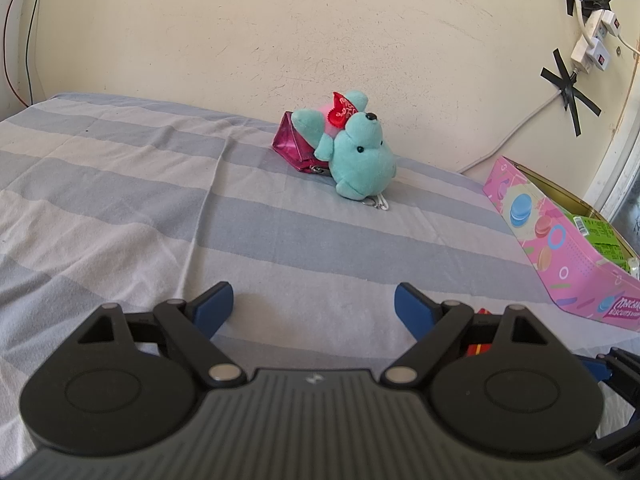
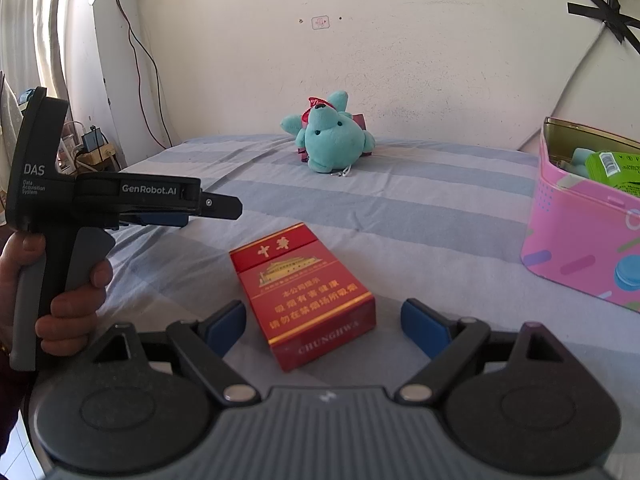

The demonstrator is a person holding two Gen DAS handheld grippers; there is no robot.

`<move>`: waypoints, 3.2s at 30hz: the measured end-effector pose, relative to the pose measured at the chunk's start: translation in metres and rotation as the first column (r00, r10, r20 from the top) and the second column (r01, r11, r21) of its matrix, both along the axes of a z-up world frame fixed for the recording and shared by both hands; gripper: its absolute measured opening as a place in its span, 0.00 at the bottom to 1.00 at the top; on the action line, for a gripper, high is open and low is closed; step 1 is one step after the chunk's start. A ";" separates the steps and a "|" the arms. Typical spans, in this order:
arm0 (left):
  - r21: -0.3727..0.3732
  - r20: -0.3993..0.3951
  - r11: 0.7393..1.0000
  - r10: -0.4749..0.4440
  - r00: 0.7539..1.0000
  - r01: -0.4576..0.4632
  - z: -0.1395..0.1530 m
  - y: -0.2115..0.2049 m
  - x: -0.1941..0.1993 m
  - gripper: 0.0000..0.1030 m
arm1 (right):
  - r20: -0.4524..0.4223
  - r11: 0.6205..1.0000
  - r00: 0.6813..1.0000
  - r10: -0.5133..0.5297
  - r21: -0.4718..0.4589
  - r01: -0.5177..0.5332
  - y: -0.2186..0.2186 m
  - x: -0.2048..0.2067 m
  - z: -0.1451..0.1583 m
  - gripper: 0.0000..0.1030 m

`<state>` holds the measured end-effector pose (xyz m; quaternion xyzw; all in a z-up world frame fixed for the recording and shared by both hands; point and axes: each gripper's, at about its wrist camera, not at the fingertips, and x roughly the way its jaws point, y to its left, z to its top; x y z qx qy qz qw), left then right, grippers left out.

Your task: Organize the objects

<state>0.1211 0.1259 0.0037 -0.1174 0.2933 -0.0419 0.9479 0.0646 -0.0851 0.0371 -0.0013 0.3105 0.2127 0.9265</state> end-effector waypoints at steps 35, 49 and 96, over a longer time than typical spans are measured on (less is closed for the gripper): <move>-0.018 0.004 0.998 -0.062 0.998 0.062 -0.003 -0.003 -0.005 0.86 | 0.001 0.999 1.000 -0.013 0.052 0.013 -0.007 0.000 0.000 0.85; -0.018 0.006 0.997 -0.073 0.997 0.073 -0.003 -0.005 -0.005 0.86 | -0.004 0.999 1.000 -0.018 0.043 0.018 -0.006 0.000 -0.001 0.86; -0.122 -0.073 0.942 -0.324 0.943 0.314 0.016 -0.071 -0.013 0.56 | 0.058 1.000 0.998 -0.001 0.014 0.001 -0.007 -0.016 0.006 0.66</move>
